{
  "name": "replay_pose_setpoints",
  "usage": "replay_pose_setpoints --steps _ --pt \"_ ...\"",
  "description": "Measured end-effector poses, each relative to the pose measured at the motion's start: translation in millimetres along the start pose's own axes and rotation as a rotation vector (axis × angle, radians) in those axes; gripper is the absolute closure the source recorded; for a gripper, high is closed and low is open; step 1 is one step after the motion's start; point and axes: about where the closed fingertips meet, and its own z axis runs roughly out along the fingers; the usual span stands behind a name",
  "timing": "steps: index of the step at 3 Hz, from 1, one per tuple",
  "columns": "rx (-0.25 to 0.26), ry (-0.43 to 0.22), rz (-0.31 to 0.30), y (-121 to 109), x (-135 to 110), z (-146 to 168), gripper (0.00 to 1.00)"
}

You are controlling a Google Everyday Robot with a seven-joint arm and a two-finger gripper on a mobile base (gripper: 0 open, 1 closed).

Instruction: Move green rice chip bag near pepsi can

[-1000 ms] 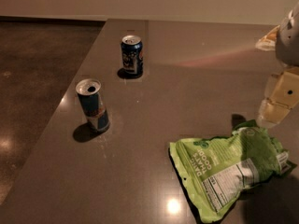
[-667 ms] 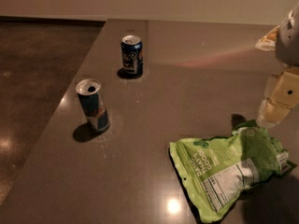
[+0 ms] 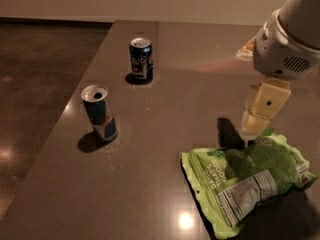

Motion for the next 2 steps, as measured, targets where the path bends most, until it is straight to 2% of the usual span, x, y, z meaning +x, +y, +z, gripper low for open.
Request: replay_pose_setpoints --steps 2 --pt "-0.045 -0.034 -0.080 11.5 -62.6 49.7 0.00"
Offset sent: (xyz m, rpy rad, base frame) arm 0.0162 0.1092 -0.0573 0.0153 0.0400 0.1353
